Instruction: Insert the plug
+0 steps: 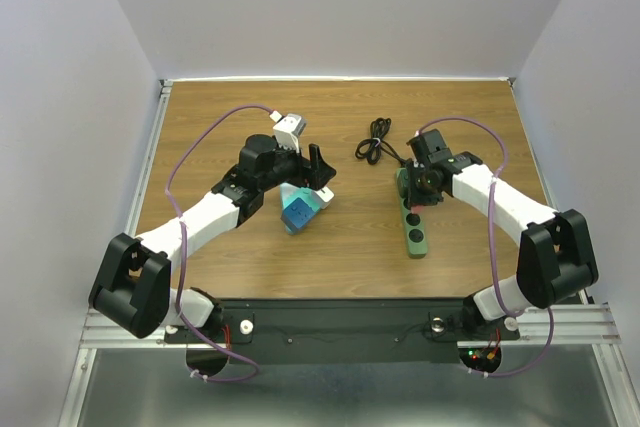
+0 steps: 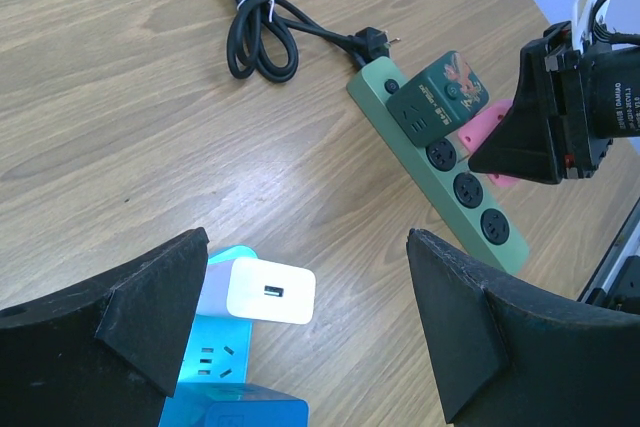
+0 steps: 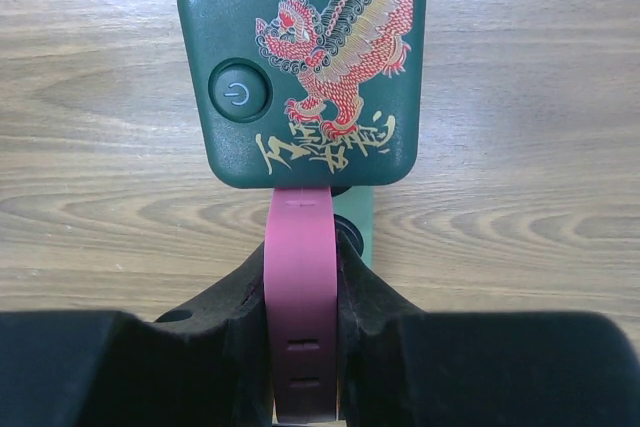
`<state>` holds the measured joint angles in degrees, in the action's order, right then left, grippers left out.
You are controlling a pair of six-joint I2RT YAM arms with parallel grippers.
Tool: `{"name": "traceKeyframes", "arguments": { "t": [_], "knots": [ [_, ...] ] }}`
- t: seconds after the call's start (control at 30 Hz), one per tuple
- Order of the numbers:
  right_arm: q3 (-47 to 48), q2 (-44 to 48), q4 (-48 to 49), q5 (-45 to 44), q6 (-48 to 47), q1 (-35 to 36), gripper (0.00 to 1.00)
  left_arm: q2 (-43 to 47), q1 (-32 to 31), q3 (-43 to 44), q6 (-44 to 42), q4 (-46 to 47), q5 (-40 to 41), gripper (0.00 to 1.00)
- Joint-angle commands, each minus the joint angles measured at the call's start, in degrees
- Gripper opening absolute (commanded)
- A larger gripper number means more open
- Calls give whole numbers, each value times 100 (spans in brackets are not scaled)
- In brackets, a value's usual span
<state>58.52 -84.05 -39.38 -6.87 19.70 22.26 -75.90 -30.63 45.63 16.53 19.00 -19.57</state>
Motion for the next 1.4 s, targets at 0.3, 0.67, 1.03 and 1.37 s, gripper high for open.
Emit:
{"name": "traceKeyframes", "arguments": {
  "t": [0.3, 0.67, 1.03, 1.37],
  "knots": [
    [-130, -24, -35, 169, 95, 50, 0, 66, 31, -28, -89, 191, -126, 92],
    [-192, -68, -158, 142, 148, 103, 0, 40, 31, -45, -80, 209, -205, 92],
    [18, 196, -466, 90, 262, 129, 0, 22, 31, -45, -80, 226, -222, 92],
    [63, 214, -580, 2, 227, 138, 0, 22, 31, -54, -80, 235, -231, 92]
  ]
}}
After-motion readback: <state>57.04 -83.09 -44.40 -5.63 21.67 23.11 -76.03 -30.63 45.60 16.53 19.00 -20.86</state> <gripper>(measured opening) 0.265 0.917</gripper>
